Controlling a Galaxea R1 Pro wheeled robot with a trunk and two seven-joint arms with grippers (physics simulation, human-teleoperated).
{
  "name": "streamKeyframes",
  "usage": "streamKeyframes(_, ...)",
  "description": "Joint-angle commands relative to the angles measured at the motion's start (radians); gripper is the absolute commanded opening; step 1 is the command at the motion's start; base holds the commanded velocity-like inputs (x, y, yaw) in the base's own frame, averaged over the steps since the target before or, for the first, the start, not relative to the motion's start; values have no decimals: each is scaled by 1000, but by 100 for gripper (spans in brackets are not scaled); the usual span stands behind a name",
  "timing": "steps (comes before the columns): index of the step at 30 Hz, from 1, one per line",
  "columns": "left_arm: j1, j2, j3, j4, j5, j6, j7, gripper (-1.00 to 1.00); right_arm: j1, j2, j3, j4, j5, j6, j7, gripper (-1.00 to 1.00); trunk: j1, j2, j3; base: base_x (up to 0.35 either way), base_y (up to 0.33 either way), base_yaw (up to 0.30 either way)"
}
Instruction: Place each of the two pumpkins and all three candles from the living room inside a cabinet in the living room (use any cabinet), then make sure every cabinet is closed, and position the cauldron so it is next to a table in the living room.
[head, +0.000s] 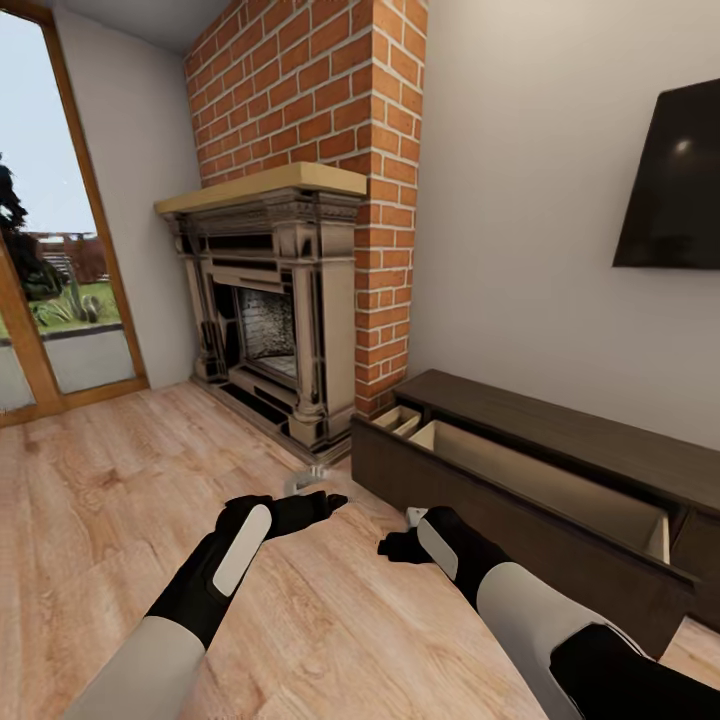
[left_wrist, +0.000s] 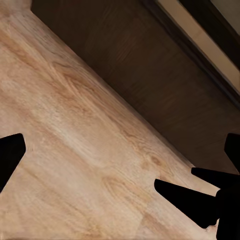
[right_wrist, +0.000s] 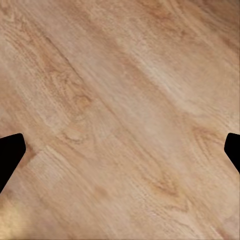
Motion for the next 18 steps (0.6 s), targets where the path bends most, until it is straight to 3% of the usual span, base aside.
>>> streamKeyframes(1, 0, 0, -1, -1, 10, 3, 9, 100, -1, -1, 7, -2, -11, 3, -8, 100, 0, 0, -1, 0, 0, 278)
streamKeyframes(18, 0, -1, -1, -1, 10, 2, 9, 100, -1, -1, 7, -1, -11, 5, -8, 100, 0, 0, -1, 0, 0, 289)
